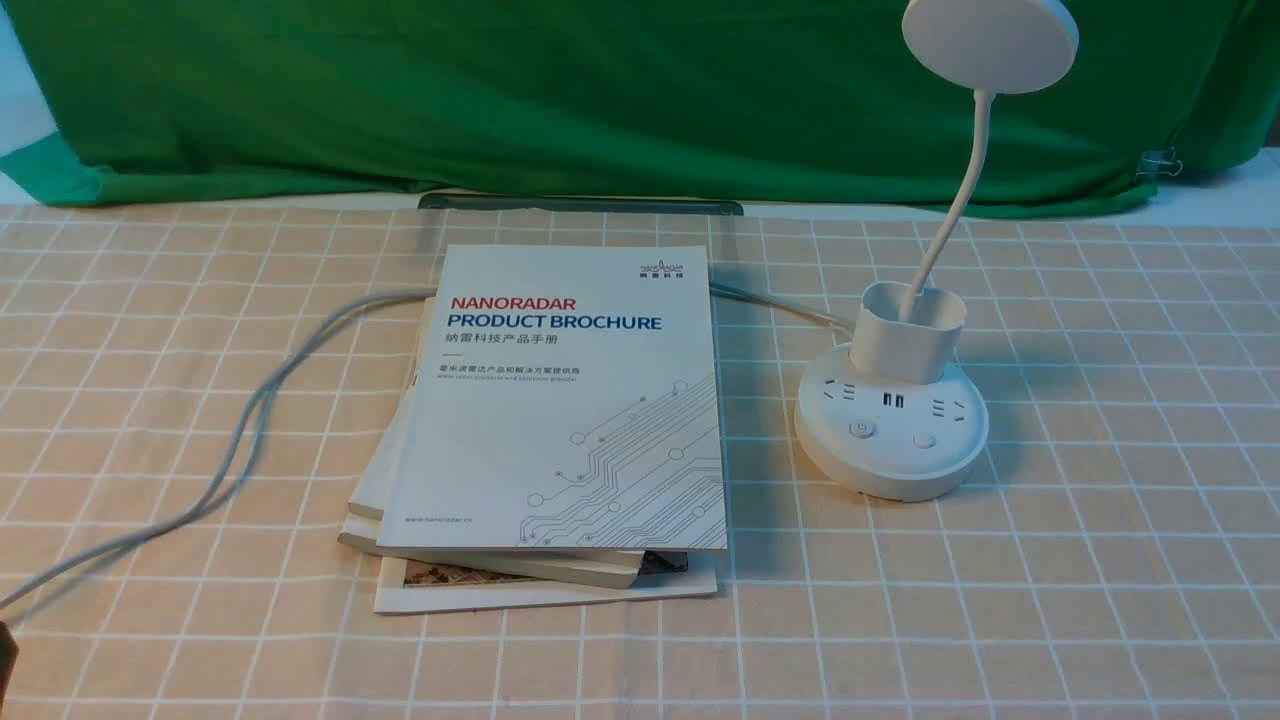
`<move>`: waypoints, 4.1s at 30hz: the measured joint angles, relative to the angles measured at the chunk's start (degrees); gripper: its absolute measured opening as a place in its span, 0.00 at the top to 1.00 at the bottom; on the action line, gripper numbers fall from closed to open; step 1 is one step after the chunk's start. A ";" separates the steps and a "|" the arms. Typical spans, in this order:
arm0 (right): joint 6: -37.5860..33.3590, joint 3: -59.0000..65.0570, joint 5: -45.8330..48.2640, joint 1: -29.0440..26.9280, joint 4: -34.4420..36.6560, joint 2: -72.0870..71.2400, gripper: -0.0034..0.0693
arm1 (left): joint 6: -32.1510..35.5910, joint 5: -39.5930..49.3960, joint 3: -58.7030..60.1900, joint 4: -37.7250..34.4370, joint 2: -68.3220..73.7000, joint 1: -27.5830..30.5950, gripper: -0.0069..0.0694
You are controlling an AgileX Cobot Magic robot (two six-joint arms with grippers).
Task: Turn on the table lamp on the light coffee tablecloth with your hand.
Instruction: 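Press the button on the base of the white desk lamp with the right gripper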
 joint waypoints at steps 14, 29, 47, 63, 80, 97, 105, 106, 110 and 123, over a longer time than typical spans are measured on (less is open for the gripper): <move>0.08 0.00 0.00 0.00 0.00 0.00 0.63 | 0.00 0.00 0.00 0.00 0.00 0.00 0.88; 0.00 0.00 0.00 0.00 0.00 0.00 0.63 | 0.00 0.00 0.00 0.00 0.00 0.00 0.88; 41.70 0.00 -6.54 0.00 17.87 0.00 0.62 | 0.00 0.00 0.00 0.00 0.00 0.00 0.88; -2.75 -20.73 3.14 1.71 13.54 11.56 0.91 | 0.00 0.00 0.00 0.00 0.00 0.00 0.88; -29.60 -70.71 52.62 10.96 12.95 56.78 0.92 | 0.00 0.00 0.00 0.00 0.00 0.00 0.88; -26.45 -74.86 51.38 22.37 5.92 89.95 0.92 | 0.00 0.00 0.00 0.00 0.00 0.00 0.88; -25.55 -76.55 44.27 22.32 5.86 100.09 0.92 | 0.00 0.00 0.00 0.00 0.00 0.00 0.88; -25.42 -77.51 44.01 22.19 5.86 101.59 0.92 | 0.00 0.00 0.00 0.00 0.00 0.00 0.88; -24.40 -80.62 43.62 20.69 5.79 105.33 0.92 | 0.00 0.00 0.00 0.00 0.00 0.00 0.88; -24.09 -82.83 37.54 19.44 5.54 110.61 0.92 | 0.00 0.00 0.00 0.00 0.00 0.00 0.88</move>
